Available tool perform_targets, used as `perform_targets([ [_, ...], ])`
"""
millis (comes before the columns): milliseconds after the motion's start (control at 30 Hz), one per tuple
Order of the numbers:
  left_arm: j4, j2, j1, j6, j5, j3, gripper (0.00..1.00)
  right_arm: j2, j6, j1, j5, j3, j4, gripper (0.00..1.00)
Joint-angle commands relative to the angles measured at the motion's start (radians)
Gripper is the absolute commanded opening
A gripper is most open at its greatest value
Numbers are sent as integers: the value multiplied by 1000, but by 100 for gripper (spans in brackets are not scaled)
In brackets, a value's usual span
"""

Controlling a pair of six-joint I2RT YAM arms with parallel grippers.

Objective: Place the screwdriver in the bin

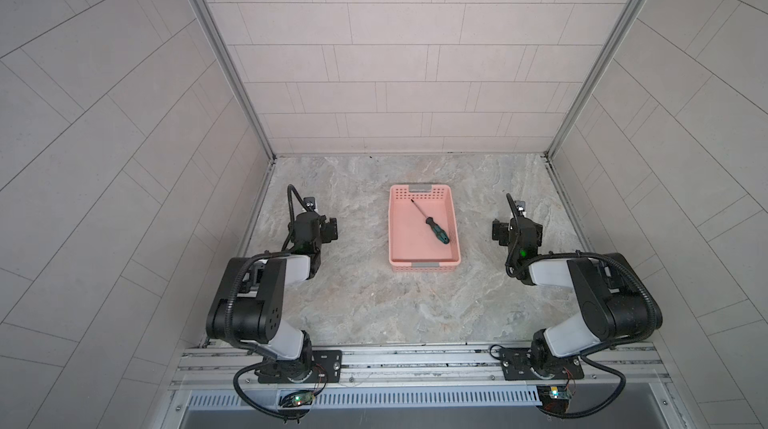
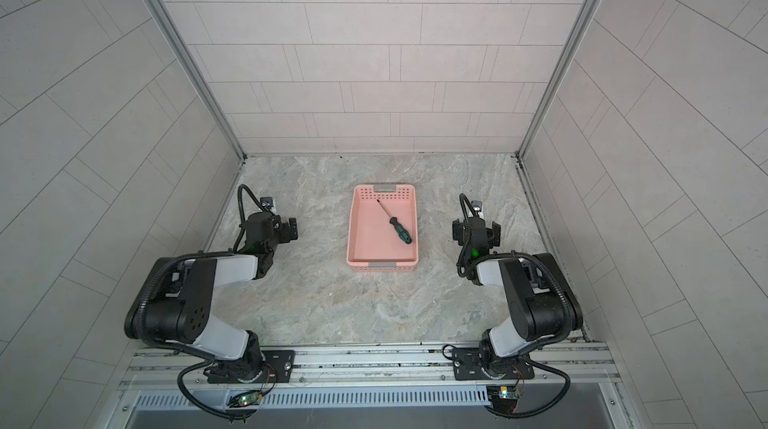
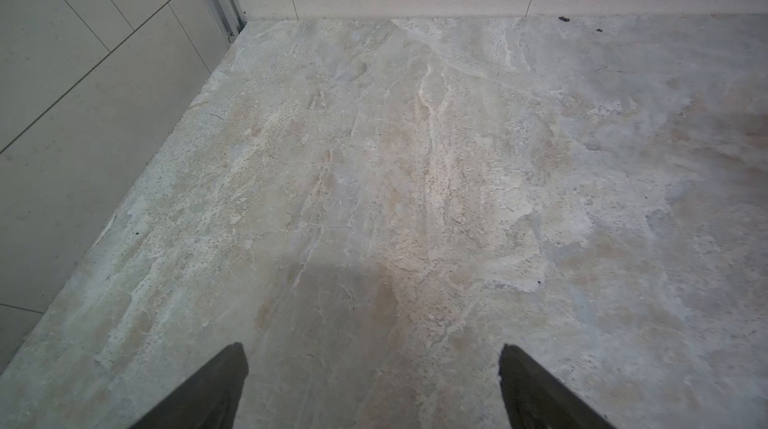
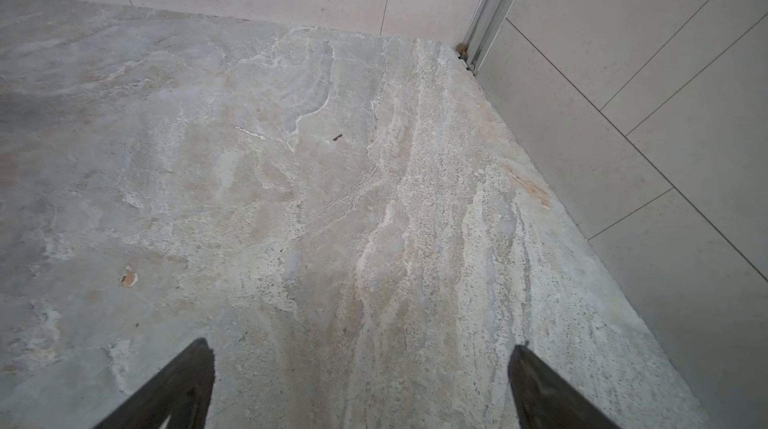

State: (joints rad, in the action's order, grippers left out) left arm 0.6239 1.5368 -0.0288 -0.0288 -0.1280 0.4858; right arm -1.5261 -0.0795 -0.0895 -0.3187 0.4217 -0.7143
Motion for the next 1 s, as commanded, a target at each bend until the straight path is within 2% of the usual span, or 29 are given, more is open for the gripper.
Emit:
perform_targets([
  [0,28,12,10,-5,-2,6,100,12,19,4,7,8,-20,100],
  [300,36,10,8,-1,30,5,100,15,19,4,7,6,-22,100],
  [467,49,-3,1,4,22,-8,100,15,19,2,7,5,-22,100],
  [533,54,-6,-24,18,-25,-12,100,15,19,3,7,5,-21,100],
  [967,54,-6,-24,16,-21,-12,100,15,19,3,7,5,-22,100],
])
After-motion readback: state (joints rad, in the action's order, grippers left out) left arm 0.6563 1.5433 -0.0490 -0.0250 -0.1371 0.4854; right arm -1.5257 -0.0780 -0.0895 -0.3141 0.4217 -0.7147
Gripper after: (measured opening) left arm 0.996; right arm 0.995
